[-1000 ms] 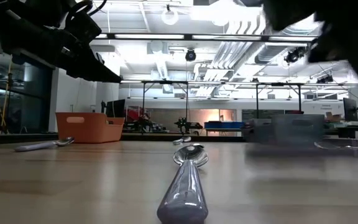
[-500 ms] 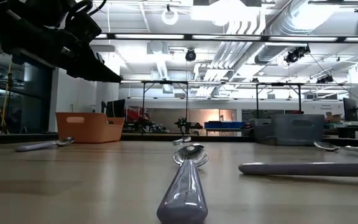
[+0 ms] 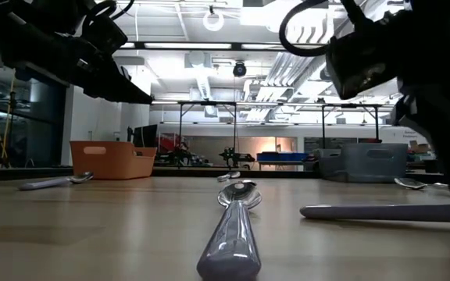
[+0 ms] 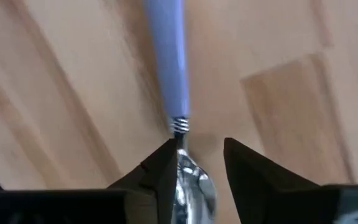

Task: Sort silverware by color (type)
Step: Put the purple spoon into the green bin

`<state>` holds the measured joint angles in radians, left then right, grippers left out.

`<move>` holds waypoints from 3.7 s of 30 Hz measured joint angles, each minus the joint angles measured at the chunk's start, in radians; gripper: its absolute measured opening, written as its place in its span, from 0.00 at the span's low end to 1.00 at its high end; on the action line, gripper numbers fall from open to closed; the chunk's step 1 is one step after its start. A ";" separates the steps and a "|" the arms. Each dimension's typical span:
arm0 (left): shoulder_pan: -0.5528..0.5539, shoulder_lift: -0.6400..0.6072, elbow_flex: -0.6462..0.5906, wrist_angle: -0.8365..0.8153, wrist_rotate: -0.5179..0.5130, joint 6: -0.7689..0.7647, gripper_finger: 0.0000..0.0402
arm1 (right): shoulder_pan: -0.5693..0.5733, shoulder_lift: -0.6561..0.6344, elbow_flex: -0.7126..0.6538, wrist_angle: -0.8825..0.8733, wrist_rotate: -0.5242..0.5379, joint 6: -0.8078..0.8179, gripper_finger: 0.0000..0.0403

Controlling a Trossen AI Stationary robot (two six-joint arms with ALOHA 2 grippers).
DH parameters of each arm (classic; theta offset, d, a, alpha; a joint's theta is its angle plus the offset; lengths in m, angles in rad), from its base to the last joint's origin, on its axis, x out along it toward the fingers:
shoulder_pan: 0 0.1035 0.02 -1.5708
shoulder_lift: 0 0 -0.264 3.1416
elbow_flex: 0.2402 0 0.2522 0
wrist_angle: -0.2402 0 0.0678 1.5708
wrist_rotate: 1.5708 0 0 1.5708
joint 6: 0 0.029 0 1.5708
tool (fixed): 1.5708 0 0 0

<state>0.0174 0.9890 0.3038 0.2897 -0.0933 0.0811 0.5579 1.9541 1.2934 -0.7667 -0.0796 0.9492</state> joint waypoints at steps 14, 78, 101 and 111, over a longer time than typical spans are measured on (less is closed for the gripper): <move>0.000 0.000 0.000 -0.001 0.000 0.000 0.00 | -0.004 0.020 0.000 0.044 0.024 -0.063 0.08; 0.000 0.000 0.000 0.000 0.000 -0.002 0.00 | 0.114 -0.142 0.001 -0.167 0.058 0.384 0.30; 0.000 0.000 0.000 -0.008 0.000 -0.009 0.00 | 0.090 -0.053 -0.126 -0.056 -0.072 0.328 0.25; 0.000 0.000 0.000 -0.008 0.000 -0.009 0.00 | 0.075 -0.055 -0.141 -0.018 -0.098 0.261 0.08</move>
<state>0.0170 0.9890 0.3038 0.2821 -0.0929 0.0722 0.6327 1.8992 1.1526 -0.7846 -0.1772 1.2098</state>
